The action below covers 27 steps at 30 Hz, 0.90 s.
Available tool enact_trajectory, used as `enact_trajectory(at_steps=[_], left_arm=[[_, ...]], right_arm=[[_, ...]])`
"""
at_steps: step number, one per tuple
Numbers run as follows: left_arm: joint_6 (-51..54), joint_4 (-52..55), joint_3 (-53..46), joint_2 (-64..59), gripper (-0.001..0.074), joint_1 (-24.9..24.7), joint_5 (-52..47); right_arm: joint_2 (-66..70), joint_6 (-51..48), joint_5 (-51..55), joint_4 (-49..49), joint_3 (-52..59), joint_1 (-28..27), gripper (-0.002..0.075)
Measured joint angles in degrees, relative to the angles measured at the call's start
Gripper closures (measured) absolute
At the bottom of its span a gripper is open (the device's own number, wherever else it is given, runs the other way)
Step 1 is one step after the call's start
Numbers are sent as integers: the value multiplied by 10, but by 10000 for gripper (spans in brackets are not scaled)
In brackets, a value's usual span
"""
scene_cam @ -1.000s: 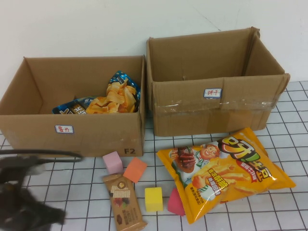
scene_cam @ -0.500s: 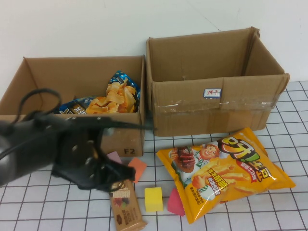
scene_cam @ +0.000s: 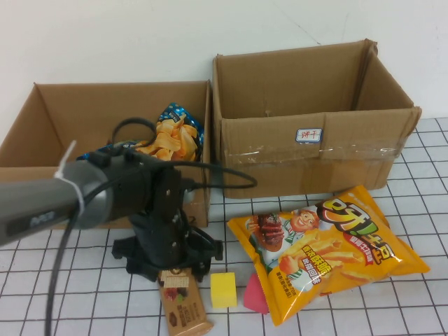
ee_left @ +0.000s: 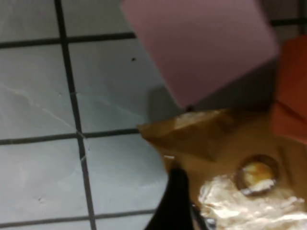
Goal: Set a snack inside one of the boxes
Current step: Pick up the biscuit
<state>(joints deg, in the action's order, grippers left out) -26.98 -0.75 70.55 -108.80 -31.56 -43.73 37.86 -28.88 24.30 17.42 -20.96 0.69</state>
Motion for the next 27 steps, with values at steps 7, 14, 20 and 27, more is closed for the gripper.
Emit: enact_trajectory(at_steps=[7, 14, 20, 27], left_arm=[[-12, 0, 6, -28, 157, 0, -4], [7, 3, 11, -32, 193, 0, -19], [17, 8, 11, -32, 262, 0, -28], [17, 3, 10, -22, 262, 0, -46]], right_arm=[[0, -5, -4, 0, 0, 0, 726], [0, -7, -4, 6, 0, 0, 726], [0, -9, -4, 11, 0, 0, 726], [0, -11, -4, 11, 0, 0, 726]])
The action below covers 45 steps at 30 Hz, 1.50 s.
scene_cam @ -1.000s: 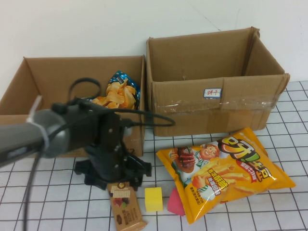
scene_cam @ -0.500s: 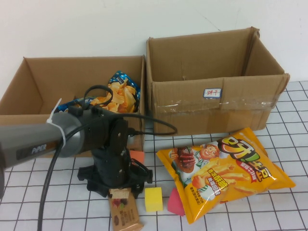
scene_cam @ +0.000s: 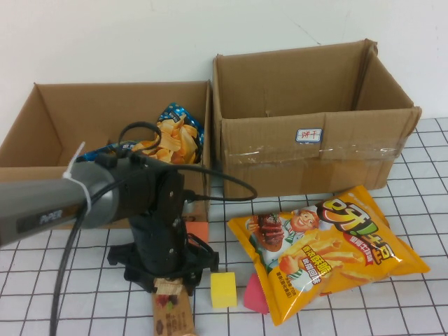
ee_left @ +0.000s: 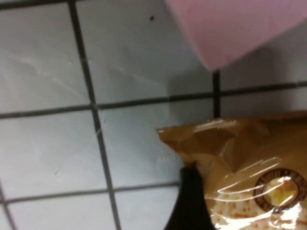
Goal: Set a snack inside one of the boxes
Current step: Pick up the biscuit, then place the biscuit in the biscuit box
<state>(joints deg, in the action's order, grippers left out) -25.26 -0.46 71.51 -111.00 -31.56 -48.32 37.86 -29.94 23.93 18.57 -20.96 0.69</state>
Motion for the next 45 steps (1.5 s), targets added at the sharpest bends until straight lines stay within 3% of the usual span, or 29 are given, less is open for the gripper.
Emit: enact_trajectory(at_steps=[11, 18, 26, 35, 42, 45], left_arm=[[88, -43, 14, 131, 262, 0, -36], [253, -164, 152, 166, 263, 0, -15], [327, -208, 319, 99, 263, 0, 164], [347, -193, 337, -29, 263, 0, 501], [377, -117, 337, -93, 255, 0, 516], [388, -109, 340, -94, 189, 0, 495]], right_arm=[[0, -1, 0, 4, 0, 0, 726], [0, -1, 0, 4, 0, 0, 726], [0, -1, 0, 4, 0, 0, 726], [0, -3, -4, 26, 0, 0, 726], [0, -16, -22, 38, 4, 0, 726], [0, -16, -22, 62, 6, 0, 726]])
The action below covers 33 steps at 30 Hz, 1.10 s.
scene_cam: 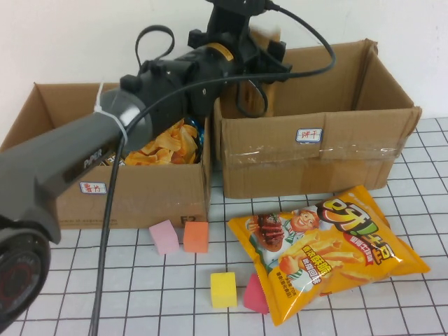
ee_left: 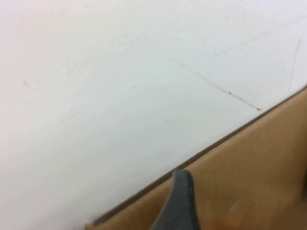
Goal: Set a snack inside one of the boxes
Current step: Place the biscuit in the biscuit box, then pick up the potato chip
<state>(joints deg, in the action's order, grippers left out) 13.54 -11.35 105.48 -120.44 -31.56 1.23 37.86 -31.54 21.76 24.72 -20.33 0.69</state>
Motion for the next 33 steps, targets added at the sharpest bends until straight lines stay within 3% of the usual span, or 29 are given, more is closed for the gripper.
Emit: enact_trajectory(at_steps=[3, 7, 10, 12, 15, 17, 22, 24, 29, 33], left_arm=[[8, 22, 15, 13, 175, 0, -42], [13, 53, 29, 49, 239, 0, -106], [14, 71, 35, 84, 345, 0, -139], [14, 76, 36, 113, 455, 0, -174], [14, 91, 36, 160, 640, 0, -234], [15, 99, 37, 188, 692, 0, -271], [-6, 126, 39, 250, 729, 0, -358], [-18, 138, 39, 270, 732, 0, -396], [-24, 143, 12, 321, 734, 0, -437], [-26, 148, -43, 371, 735, 0, -441]], right_arm=[[0, 0, 0, 18, 3, 0, 726], [0, 0, 0, 28, 3, 7, 726], [0, 0, 0, 62, 5, 16, 726], [0, 0, 1, 100, 7, 20, 718], [1, 0, 6, 177, 7, 21, 658], [1, 0, 6, 242, 7, 22, 587], [29, -21, 7, 362, 7, 24, 325], [60, -31, 0, 381, 7, 24, 260], [183, -61, -35, 522, 7, 24, 206], [311, -205, -34, 679, -10, 24, 200]])
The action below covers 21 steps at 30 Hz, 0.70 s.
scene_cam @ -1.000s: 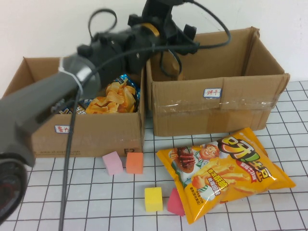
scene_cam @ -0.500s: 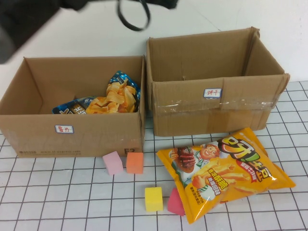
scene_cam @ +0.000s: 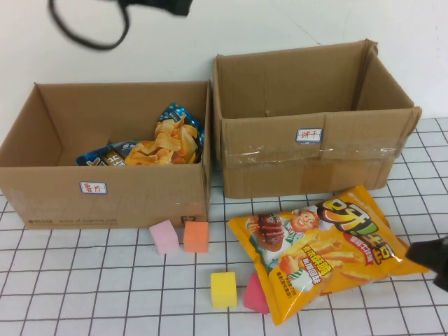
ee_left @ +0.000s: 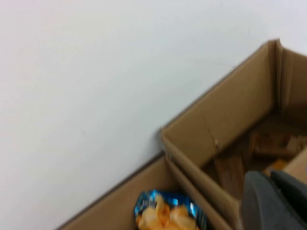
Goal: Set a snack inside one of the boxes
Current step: Pick up the potato chip
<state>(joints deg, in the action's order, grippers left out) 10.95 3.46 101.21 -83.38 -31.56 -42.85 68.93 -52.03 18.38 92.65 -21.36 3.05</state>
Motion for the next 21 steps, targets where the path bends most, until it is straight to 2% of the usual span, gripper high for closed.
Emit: enact_trajectory(at_steps=[8, 17, 21], left_arm=[[-1, 24, -113, 90, 736, 0, 0], [-2, 66, -188, 180, 736, 0, -42], [-15, 72, -204, 205, 736, 0, -52]], right_arm=[[160, -172, 13, 55, -80, 0, 199], [209, -369, 8, 56, -173, 0, 199], [248, -401, 13, 36, -203, 0, 198]])
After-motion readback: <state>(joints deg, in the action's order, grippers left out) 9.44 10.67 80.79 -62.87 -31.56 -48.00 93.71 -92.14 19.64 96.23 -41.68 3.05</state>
